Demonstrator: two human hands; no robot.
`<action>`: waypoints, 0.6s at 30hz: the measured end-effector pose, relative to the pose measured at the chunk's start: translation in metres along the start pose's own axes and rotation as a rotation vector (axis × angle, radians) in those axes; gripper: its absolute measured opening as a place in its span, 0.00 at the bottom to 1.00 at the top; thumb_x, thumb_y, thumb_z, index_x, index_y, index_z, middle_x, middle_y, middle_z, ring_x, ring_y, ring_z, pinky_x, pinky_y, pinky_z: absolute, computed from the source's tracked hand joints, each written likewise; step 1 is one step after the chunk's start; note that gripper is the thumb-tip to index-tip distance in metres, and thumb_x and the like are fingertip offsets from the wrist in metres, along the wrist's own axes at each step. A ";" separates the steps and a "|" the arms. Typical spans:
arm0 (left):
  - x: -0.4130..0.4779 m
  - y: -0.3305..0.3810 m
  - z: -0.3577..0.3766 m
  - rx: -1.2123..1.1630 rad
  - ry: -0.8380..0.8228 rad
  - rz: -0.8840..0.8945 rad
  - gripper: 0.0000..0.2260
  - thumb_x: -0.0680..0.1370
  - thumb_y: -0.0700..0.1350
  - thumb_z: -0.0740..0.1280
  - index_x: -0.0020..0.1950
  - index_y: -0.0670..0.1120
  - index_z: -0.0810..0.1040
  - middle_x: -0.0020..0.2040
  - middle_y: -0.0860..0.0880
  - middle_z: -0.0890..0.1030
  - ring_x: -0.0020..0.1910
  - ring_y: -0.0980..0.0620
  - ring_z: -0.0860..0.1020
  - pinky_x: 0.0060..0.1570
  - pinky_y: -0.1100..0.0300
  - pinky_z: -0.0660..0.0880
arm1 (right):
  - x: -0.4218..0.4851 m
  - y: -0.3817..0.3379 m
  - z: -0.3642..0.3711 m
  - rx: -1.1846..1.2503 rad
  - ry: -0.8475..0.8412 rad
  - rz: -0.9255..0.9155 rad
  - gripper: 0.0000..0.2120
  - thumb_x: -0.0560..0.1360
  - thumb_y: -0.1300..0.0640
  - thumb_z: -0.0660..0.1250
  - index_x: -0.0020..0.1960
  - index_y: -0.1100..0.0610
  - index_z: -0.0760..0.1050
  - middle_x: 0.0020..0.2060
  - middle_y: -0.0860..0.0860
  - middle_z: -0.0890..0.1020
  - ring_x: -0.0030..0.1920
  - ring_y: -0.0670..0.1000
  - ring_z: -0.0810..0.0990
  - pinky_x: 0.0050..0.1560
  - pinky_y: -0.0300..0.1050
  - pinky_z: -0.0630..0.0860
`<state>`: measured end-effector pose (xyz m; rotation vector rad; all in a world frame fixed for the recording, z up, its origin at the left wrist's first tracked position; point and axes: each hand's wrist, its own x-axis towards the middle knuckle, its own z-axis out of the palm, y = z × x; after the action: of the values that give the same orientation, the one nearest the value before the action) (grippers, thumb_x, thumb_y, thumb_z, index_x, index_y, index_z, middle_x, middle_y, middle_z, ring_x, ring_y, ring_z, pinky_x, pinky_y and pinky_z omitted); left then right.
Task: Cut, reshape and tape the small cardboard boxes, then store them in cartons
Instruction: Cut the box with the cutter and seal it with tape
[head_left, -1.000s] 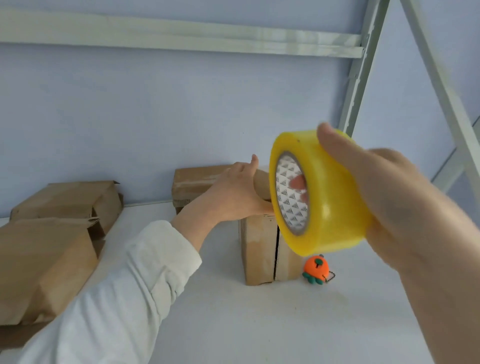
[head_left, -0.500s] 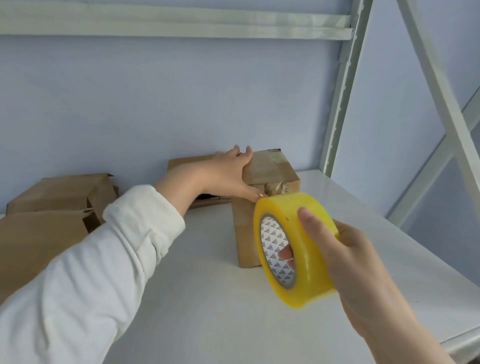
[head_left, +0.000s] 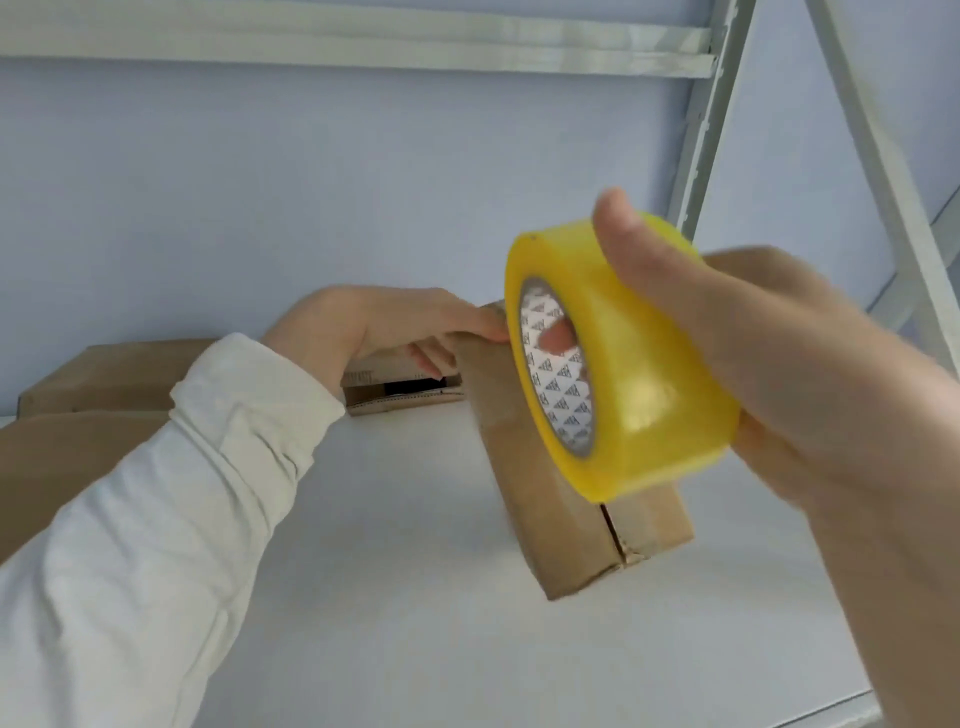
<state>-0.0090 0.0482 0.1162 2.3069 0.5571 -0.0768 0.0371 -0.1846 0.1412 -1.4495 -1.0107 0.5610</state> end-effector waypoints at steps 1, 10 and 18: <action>0.000 -0.005 0.003 -0.047 0.015 -0.019 0.36 0.55 0.70 0.64 0.59 0.52 0.78 0.56 0.52 0.81 0.55 0.51 0.79 0.57 0.55 0.75 | 0.011 0.000 -0.001 -0.014 -0.029 0.028 0.28 0.55 0.34 0.64 0.37 0.58 0.83 0.35 0.49 0.86 0.41 0.53 0.85 0.51 0.55 0.80; 0.071 -0.053 0.076 -0.849 0.609 -0.124 0.09 0.76 0.51 0.67 0.49 0.46 0.75 0.54 0.44 0.80 0.52 0.47 0.79 0.55 0.53 0.75 | 0.087 0.078 0.019 0.018 0.176 0.090 0.15 0.75 0.43 0.63 0.46 0.54 0.78 0.38 0.48 0.85 0.39 0.44 0.83 0.45 0.40 0.79; 0.085 -0.059 0.079 -0.893 0.611 -0.126 0.08 0.78 0.46 0.63 0.55 0.45 0.75 0.55 0.44 0.79 0.50 0.48 0.76 0.48 0.58 0.72 | 0.086 0.081 0.030 0.034 0.326 0.063 0.16 0.76 0.42 0.62 0.37 0.51 0.74 0.22 0.41 0.79 0.25 0.38 0.78 0.30 0.32 0.75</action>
<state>0.0516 0.0624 0.0020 1.3868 0.8255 0.6991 0.0758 -0.0885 0.0776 -1.4891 -0.6973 0.3691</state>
